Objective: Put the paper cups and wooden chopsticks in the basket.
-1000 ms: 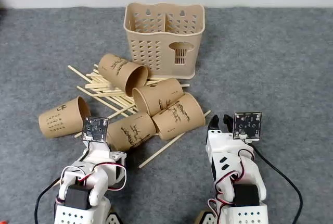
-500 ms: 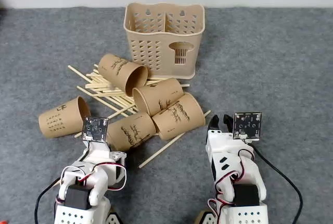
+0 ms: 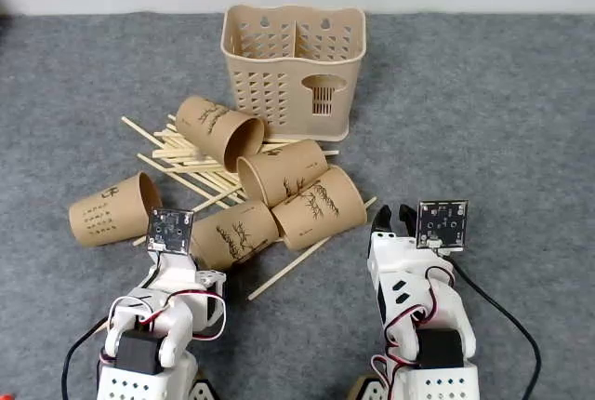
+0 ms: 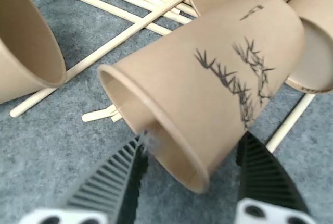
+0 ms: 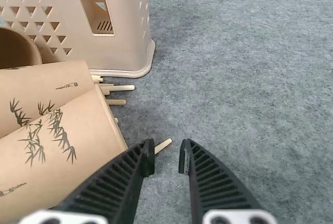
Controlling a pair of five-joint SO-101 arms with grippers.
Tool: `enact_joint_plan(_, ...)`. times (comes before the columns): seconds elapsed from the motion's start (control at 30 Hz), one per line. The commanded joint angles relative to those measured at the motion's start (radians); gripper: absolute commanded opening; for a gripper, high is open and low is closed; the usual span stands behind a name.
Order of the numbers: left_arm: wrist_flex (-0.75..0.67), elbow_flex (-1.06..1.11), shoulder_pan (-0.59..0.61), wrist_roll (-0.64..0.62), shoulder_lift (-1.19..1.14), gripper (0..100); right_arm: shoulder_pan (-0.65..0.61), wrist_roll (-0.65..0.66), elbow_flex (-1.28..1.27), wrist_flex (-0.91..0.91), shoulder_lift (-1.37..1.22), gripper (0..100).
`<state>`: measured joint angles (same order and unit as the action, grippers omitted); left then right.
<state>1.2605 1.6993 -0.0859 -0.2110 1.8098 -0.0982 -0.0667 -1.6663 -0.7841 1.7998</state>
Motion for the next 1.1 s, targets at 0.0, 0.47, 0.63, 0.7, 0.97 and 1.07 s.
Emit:
enact_joint_plan(0.0, 0.002, -0.016, 0.003, -0.008, 0.012, 27, 0.005, 0.008, -0.017, -0.002, 0.012, 10.2)
enact_joint_plan(0.47, 0.002, -0.016, 0.003, -0.008, 0.012, 27, 0.005, 0.008, -0.017, -0.002, 0.012, 10.2)
enact_joint_plan(0.63, 0.002, -0.016, 0.003, -0.008, 0.012, 27, 0.005, 0.008, -0.017, -0.002, 0.012, 10.2)
enact_joint_plan(0.7, 0.002, -0.016, 0.003, -0.008, 0.012, 27, 0.005, 0.008, -0.017, -0.002, 0.012, 10.2)
enact_joint_plan(0.97, 0.002, -0.016, 0.003, -0.008, 0.012, 27, 0.005, 0.008, -0.017, -0.002, 0.012, 10.2)
enact_joint_plan(1.07, 0.002, -0.016, 0.003, -0.008, 0.012, 27, 0.005, 0.008, -0.017, -0.002, 0.012, 10.2)
